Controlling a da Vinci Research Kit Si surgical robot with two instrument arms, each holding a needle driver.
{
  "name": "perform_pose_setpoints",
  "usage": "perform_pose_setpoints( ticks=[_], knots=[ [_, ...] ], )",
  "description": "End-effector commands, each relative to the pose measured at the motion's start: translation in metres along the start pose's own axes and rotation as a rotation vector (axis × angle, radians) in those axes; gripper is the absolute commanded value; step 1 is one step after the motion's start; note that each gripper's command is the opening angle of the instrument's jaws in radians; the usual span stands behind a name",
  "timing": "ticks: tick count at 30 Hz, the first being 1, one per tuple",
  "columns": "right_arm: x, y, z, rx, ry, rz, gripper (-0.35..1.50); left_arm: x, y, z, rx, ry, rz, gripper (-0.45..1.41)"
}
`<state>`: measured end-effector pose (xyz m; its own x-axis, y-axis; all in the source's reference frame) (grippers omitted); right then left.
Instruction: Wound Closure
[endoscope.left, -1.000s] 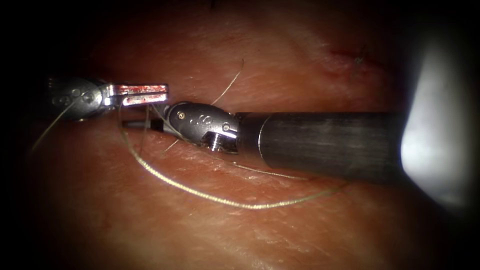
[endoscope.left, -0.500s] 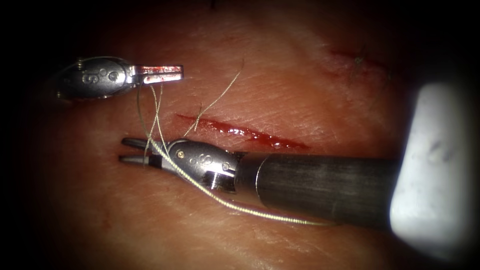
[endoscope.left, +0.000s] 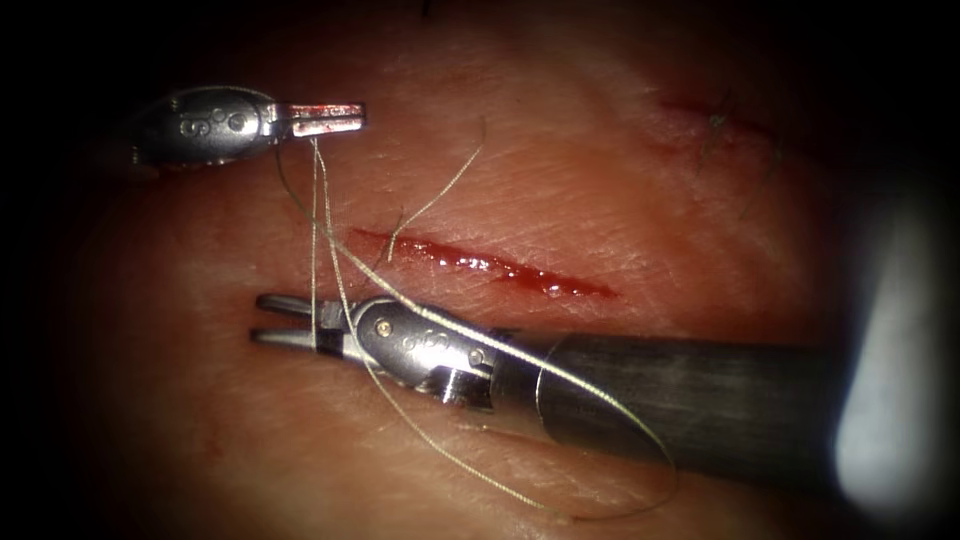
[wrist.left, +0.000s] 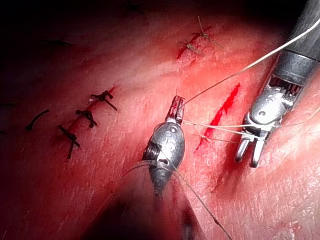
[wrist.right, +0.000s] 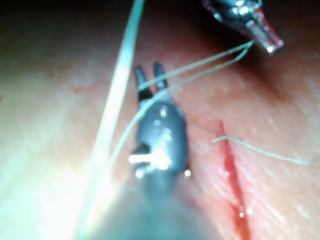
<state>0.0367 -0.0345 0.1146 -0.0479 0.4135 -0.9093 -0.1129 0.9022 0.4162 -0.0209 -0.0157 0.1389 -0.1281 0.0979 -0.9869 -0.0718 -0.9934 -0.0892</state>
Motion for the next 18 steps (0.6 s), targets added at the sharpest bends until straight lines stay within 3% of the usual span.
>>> perform_pose_setpoints(
  ticks=[1, 3, 8, 13, 18],
  knots=[
    [0.0007, 0.0009, -0.0008, -0.011, 0.011, 0.017, 0.19, -0.0002, 0.0004, 0.0002, -0.004, 0.002, -0.001, -0.45],
    [0.0026, 0.0022, -0.0025, -0.021, 0.023, 0.014, 0.19, 0.0006, 0.0013, -0.0009, -0.012, 0.005, -0.004, -0.45],
    [0.004, 0.0027, -0.0041, -0.016, 0.028, -0.001, 0.19, 0.0019, 0.0021, -0.0025, -0.022, 0.009, -0.011, -0.45],
    [0.0025, 0.002, -0.0036, 0.008, -0.052, -0.03, 0.21, 0.0046, 0.0024, -0.0037, -0.025, 0.017, -0.032, -0.45],
    [0.0012, 0.0021, -0.0025, 0.005, -0.057, -0.041, 0.17, 0.0072, 0.0036, -0.0037, -0.03, 0.04, -0.046, -0.45]
  ],
)
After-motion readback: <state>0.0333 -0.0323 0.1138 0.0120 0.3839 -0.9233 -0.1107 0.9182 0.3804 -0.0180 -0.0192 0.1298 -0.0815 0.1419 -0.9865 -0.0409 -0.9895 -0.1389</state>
